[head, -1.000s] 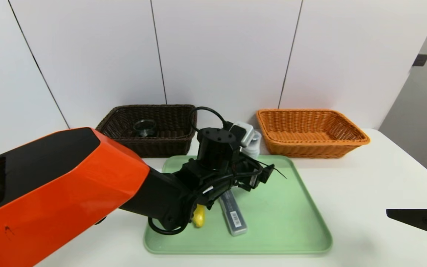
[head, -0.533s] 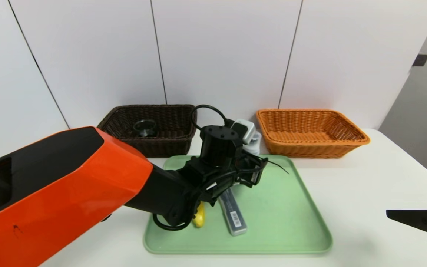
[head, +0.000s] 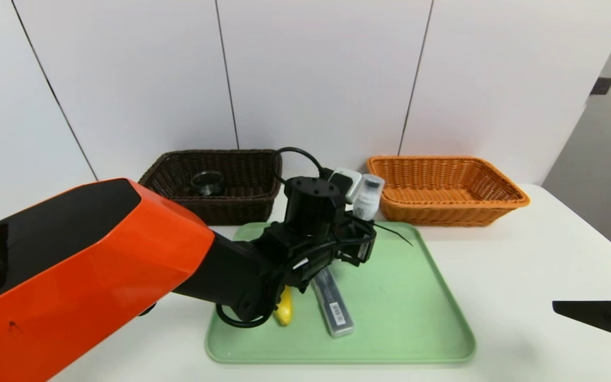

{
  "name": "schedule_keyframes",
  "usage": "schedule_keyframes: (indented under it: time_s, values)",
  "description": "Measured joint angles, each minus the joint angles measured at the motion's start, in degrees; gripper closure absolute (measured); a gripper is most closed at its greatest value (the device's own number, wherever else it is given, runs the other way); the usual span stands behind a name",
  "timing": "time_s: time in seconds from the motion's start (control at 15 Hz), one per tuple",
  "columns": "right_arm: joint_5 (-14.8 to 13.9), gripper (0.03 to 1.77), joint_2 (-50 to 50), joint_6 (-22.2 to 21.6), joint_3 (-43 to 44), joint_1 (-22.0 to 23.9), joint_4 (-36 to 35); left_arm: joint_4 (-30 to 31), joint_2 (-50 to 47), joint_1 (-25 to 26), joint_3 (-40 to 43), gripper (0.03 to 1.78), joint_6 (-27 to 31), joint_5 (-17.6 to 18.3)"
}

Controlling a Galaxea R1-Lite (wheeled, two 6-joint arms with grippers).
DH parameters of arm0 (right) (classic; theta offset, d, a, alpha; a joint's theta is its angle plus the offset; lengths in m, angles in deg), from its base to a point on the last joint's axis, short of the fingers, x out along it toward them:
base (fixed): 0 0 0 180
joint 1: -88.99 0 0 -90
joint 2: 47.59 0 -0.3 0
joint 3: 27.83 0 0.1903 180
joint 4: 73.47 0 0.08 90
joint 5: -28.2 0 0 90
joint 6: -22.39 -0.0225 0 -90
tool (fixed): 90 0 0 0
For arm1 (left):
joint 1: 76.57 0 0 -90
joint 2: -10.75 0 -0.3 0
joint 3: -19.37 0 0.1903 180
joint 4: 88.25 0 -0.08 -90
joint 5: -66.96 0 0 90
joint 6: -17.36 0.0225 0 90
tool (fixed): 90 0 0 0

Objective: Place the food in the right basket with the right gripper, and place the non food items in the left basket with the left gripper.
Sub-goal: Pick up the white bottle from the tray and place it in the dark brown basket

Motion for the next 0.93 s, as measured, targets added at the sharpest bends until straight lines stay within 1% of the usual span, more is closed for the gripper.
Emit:
schedule_keyframes:
  time_s: [0.27,0.53,0.6,0.73,0.87,0.93]
  values:
    - [0.0,0.10,0.1,0.0,-0.1,0.0,0.0,-0.4,-2.0,0.2,0.1,1.29,0.0,0.0]
    - [0.0,0.10,0.3,0.0,0.2,0.0,0.0,-4.8,-6.8,0.4,-0.8,1.29,0.1,0.0]
    - [0.0,0.10,0.4,0.0,0.3,0.0,0.0,-6.9,-8.4,0.5,-1.5,1.29,0.1,0.0]
    - [0.0,0.10,0.7,0.0,0.4,0.0,0.0,-13.0,-11.4,1.5,-4.4,1.29,0.1,-0.6]
    - [0.0,0.10,1.0,0.1,0.5,0.0,0.1,-20.6,-13.8,3.3,-8.8,1.29,0.0,-2.7]
    - [0.0,0.10,1.1,0.1,0.5,0.0,0.1,-24.8,-14.8,4.4,-11.7,1.29,-0.1,-4.4]
